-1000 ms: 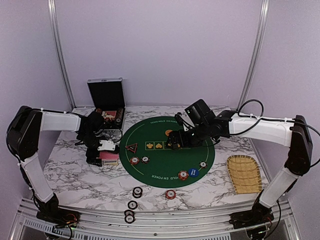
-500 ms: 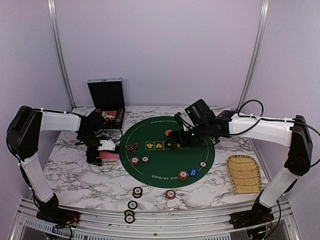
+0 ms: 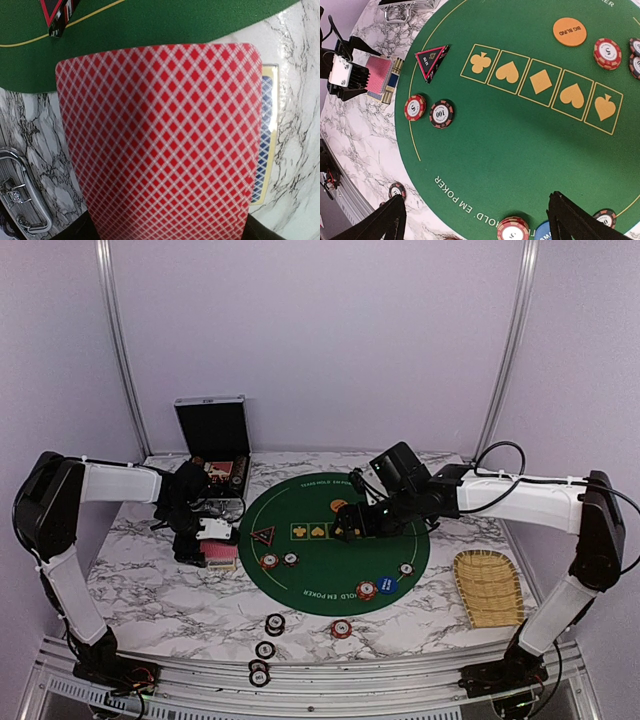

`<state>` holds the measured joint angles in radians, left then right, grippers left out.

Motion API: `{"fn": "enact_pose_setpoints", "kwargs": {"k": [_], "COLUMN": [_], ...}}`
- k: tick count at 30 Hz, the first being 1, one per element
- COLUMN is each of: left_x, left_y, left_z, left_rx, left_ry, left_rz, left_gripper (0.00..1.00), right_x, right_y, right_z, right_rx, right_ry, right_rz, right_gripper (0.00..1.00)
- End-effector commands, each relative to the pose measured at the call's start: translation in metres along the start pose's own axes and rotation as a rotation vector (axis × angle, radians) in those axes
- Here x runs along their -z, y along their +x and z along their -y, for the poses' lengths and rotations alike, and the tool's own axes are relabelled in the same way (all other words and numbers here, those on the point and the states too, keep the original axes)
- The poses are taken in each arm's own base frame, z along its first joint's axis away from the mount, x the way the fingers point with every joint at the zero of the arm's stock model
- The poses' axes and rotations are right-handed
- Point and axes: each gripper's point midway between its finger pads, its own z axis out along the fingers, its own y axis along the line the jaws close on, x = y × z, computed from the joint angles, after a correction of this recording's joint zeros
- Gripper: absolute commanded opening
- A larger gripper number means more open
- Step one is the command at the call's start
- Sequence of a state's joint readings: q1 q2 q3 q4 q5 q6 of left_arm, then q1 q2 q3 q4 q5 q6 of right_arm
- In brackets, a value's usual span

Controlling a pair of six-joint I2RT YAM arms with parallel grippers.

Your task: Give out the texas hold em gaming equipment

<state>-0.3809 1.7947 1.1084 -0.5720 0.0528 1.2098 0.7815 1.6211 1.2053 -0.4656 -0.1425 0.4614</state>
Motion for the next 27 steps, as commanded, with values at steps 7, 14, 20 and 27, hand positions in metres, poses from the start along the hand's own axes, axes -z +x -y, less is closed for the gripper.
{"fn": "enact_pose_setpoints", "kwargs": {"k": [7, 14, 20, 27], "left_x": [0.002, 0.004, 0.004, 0.004], "left_y": [-0.003, -0.004, -0.004, -0.004], "left_z": [-0.004, 0.0, 0.002, 0.003], "left_rx": [0.005, 0.014, 0.018, 0.027], "left_ry": [-0.022, -0.024, -0.036, -0.056], "left_rz": [0.01, 0.021, 0.031, 0.048], "left_gripper": [0.71, 0.57, 0.5, 0.32], "right_x": [-0.004, -0.009, -0.018, -0.029], "right_y": [-0.003, -0.006, -0.01, -0.017], "right_z": [-0.014, -0.021, -0.032, -0.045], "right_rx": [-0.009, -0.024, -0.04, -0.056], "right_ry": [-0.063, -0.107, -0.168, -0.241], "right_rz": [0.019, 0.025, 0.024, 0.025], "right_gripper": [0.94, 0.92, 0.91, 0.9]}}
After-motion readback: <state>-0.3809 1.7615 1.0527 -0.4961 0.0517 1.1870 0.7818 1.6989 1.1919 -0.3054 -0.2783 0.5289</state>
